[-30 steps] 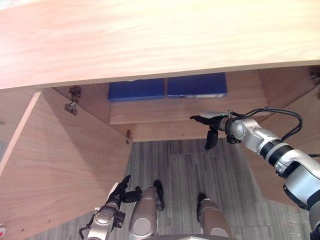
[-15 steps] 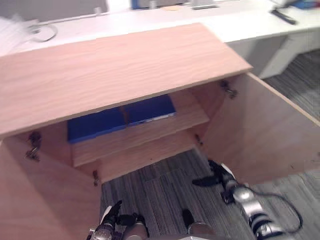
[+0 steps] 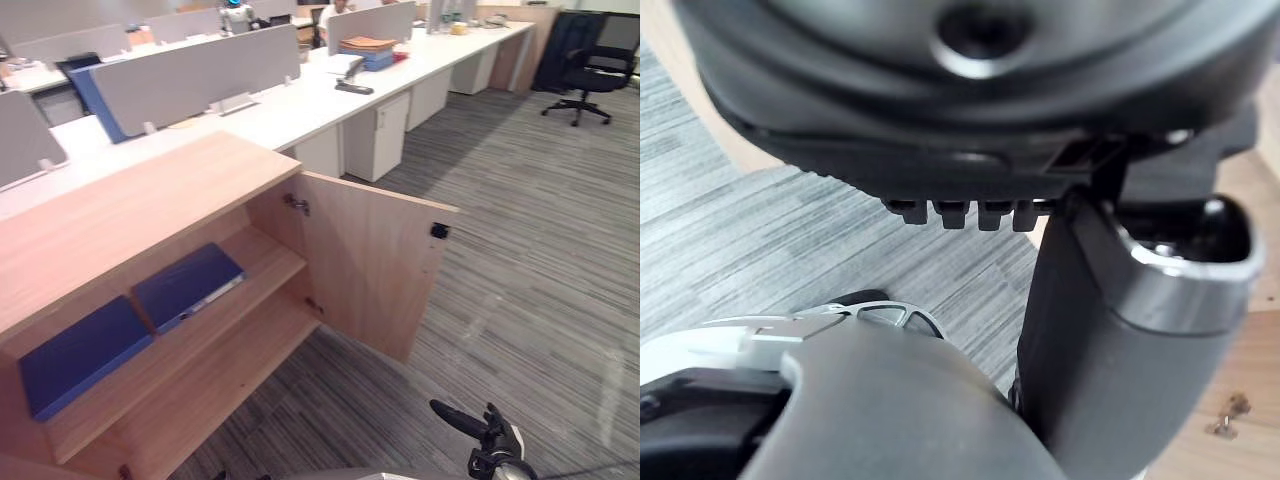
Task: Walk over to the cabinet, pick up the folder, carry it to the office cabinet, place the folder inside the office cabinet, then close the office cabinet door
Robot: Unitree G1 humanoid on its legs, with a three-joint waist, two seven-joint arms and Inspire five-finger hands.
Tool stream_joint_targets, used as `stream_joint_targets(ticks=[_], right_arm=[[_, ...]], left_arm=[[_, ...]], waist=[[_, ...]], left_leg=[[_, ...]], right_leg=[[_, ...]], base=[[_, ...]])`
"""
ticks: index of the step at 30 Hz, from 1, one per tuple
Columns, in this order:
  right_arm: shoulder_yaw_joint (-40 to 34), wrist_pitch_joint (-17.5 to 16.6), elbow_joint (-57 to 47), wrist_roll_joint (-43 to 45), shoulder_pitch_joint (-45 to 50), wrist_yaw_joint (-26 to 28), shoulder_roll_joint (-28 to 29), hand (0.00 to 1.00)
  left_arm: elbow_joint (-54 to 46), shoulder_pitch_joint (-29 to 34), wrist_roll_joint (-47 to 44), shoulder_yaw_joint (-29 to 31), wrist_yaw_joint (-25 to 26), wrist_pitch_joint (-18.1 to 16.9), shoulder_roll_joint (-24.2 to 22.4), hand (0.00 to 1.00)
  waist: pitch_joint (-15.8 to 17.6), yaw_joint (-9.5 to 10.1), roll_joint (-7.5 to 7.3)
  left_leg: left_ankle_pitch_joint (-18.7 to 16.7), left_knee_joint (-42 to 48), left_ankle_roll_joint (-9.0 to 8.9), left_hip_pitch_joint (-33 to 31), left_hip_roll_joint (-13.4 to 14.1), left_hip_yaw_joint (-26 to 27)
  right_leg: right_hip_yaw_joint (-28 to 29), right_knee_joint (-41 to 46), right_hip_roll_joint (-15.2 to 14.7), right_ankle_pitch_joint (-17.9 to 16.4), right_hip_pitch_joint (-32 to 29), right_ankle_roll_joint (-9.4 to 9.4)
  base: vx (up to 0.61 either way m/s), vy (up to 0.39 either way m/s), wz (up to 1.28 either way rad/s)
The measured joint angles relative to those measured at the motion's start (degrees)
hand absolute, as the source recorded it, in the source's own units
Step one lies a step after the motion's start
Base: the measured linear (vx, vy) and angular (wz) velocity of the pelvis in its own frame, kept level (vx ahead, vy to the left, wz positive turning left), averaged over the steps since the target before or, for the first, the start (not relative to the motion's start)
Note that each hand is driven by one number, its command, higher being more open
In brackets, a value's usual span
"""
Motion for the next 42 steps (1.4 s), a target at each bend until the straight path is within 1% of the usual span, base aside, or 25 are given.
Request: stream_joint_targets(ticks=[1, 3, 4, 5, 6, 10, 14, 17, 19, 21, 24, 27, 29, 31, 33, 37, 42], right_arm=[[-0.3, 0.0, 0.0, 0.0, 0.2, 0.0, 0.0, 1.0], [-1.3, -0.1, 0.0, 0.1, 0.1, 0.0, -0.4, 1.0], [-1.8, -0.1, 0.0, 0.0, 0.1, -0.3, -1.1, 1.0], [-1.8, -0.1, 0.1, 0.0, 0.1, -0.7, -2.2, 1.0], [-1.8, -0.1, 0.2, 0.0, 0.0, -0.7, -2.4, 1.0], [-1.1, -0.1, 1.2, -0.1, -2.6, -0.9, -4.2, 1.0], [-0.9, -0.2, 1.2, -0.1, -7.0, -0.8, -5.7, 1.0], [1.4, -0.3, 1.2, -0.1, -10.3, -0.8, -8.7, 1.0], [2.1, -0.4, 1.4, -0.1, -13.3, -0.8, -11.4, 1.0], [2.5, -0.7, 2.7, 0.0, -16.3, -0.8, -13.3, 1.0], [4.0, -1.0, 5.2, 0.1, -20.7, -0.9, -14.8, 1.0], [5.7, -1.3, 9.2, 1.1, -25.2, -0.8, -15.2, 1.0], [5.7, -1.2, 14.0, 4.8, -28.7, -0.9, -16.3, 1.0], [5.7, -1.2, 15.9, 5.8, -30.3, -0.9, -17.1, 1.0], [6.2, -1.1, 19.0, 7.3, -33.7, -0.9, -19.0, 1.0], [9.9, -1.0, 21.3, 7.4, -38.9, 0.1, -20.0, 1.0], [12.4, -1.0, 23.4, 7.4, -44.5, 1.5, -20.1, 1.0]], left_arm=[[0.1, 0.0, 0.0, 0.7, 0.0, 0.1, 0.0, 1.0], [0.3, 0.1, 0.1, 0.6, -0.1, 0.2, 0.4, 1.0], [0.7, 0.0, 0.2, -0.1, -0.2, 0.3, 0.8, 1.0], [0.8, -0.1, 0.2, -1.7, -0.3, 0.3, 1.1, 1.0], [0.8, -0.2, 0.2, -2.1, -0.3, 0.3, 1.1, 1.0], [0.8, -0.6, -0.5, -5.7, -0.6, 0.3, 1.6, 1.0], [0.8, -0.9, -0.9, -8.9, -1.0, 0.2, 2.4, 1.0], [0.8, -0.9, -0.9, -11.0, -1.2, 0.1, 3.0, 1.0], [0.7, -1.2, -0.9, -12.1, -1.4, -0.1, 3.2, 1.0], [0.7, -1.3, -1.0, -13.1, -1.5, -0.4, 3.2, 1.0], [1.1, -2.5, -1.0, -13.6, -1.5, -0.4, 3.3, 1.0], [1.4, -3.3, -1.0, -14.4, -1.5, 0.0, 3.4, 1.0], [1.4, -3.5, -1.5, -14.5, -1.4, 0.0, 3.3, 1.0], [1.4, -3.5, -2.2, -14.4, -1.4, 0.0, 3.2, 1.0], [1.4, -3.9, -2.3, -14.5, -1.4, 0.0, 2.9, 1.0], [1.4, -4.2, -2.7, -14.7, -1.3, 0.0, 2.9, 1.0], [1.3, -4.7, -3.1, -15.6, -1.3, -0.1, 2.9, 1.0]], waist=[[-0.5, -0.03, -0.24], [-1.1, -0.1, -0.37], [-1.1, -0.35, -0.31], [-1.4, -0.57, 0.1], [-1.4, -0.56, 0.22], [-1.8, -0.54, 0.9], [-1.7, -0.41, 1.01], [-1.3, -0.21, 0.96], [-0.6, -0.31, 1.34], [0.1, -0.09, 1.44], [0.7, -0.02, 1.76], [1.3, 0.08, 2.19], [1.7, 0.35, 2.82], [2.1, 0.57, 3.12], [2.7, 0.74, 3.79], [3.1, 1.03, 4.2], [3.8, 1.62, 4.43]], left_leg=[[0.5, -1.1, 0.13, 0.2, 0.8, -0.2], [2.1, -2.3, 1.18, 0.3, 1.3, -2.1], [2.4, -2.5, 1.54, 0.6, 1.4, -2.8], [2.4, -2.7, 1.53, 0.6, 1.3, -3.0], [2.4, -2.7, 1.52, 0.6, 1.3, -3.0], [2.6, -3.5, 1.56, 0.8, 0.0, -3.1], [2.7, -3.6, 1.68, 0.8, -1.2, -3.1], [2.9, -3.9, 2.02, 0.5, -2.1, -3.8], [3.0, -4.6, 2.41, -0.1, -2.8, -6.4], [2.9, -4.7, 2.55, -0.4, -3.2, -7.0], [2.9, -4.6, 2.57, -1.0, -3.6, -8.1], [2.9, -4.5, 2.6, -1.1, -3.7, -8.7], [3.0, -4.5, 2.72, -1.4, -3.8, -9.5], [3.2, -4.5, 2.97, -1.4, -4.0, -9.8], [3.3, -4.4, 3.17, -2.0, -4.3, -11.3], [3.5, -4.4, 3.35, -2.5, -4.4, -12.5], [4.1, -4.3, 3.48, -3.2, -4.5, -14.3]], right_leg=[[0.2, -1.8, 1.5, 1.1, 0.5, -0.71], [1.1, -3.9, 3.5, 2.5, 0.9, -1.84], [1.3, -4.5, 3.9, 3.0, 1.3, -2.38], [1.5, -4.7, 4.1, 3.1, 1.3, -2.55], [1.6, -4.7, 4.1, 3.1, 1.3, -2.56], [2.2, -5.3, 3.6, 3.6, 1.4, -2.42], [2.9, -5.9, 2.4, 4.5, 1.4, -1.97], [2.6, -6.7, 1.6, 5.3, 1.7, -1.47], [1.3, -7.6, 0.8, 6.0, 1.9, -0.97], [1.1, -8.0, 0.4, 6.5, 1.9, -0.73], [0.8, -8.7, 0.0, 7.1, 2.0, -0.3], [0.8, -9.3, 0.0, 7.8, 1.9, -0.36], [0.1, -9.4, -0.1, 8.0, 2.1, -0.56], [-0.2, -9.4, -0.3, 8.0, 2.2, -0.56], [-0.9, -9.4, -0.7, 8.0, 2.1, -0.55], [-1.7, -9.3, -0.9, 8.0, 2.3, -0.56], [-3.3, -9.2, -1.2, 7.9, 2.5, -0.64]], base=[[0.04, -0.114, -0.4], [0.09, -0.113, -0.37], [0.14, -0.061, -0.2], [0.1, -0.018, -0.09], [0.09, 0.019, -0.05], [0.04, 0.049, -0.04], [-0.04, 0.072, -0.05], [-0.1, 0.059, 0.12], [-0.13, 0.04, 0.31], [-0.14, 0.043, 0.14], [-0.1, 0.021, 0.08], [-0.05, 0.003, 0.02], [0.01, -0.003, 0.11], [0.01, 0.003, 0.08], [0.01, 0.011, 0.16], [-0.01, 0.011, 0.14], [-0.04, 0.003, 0.17]])
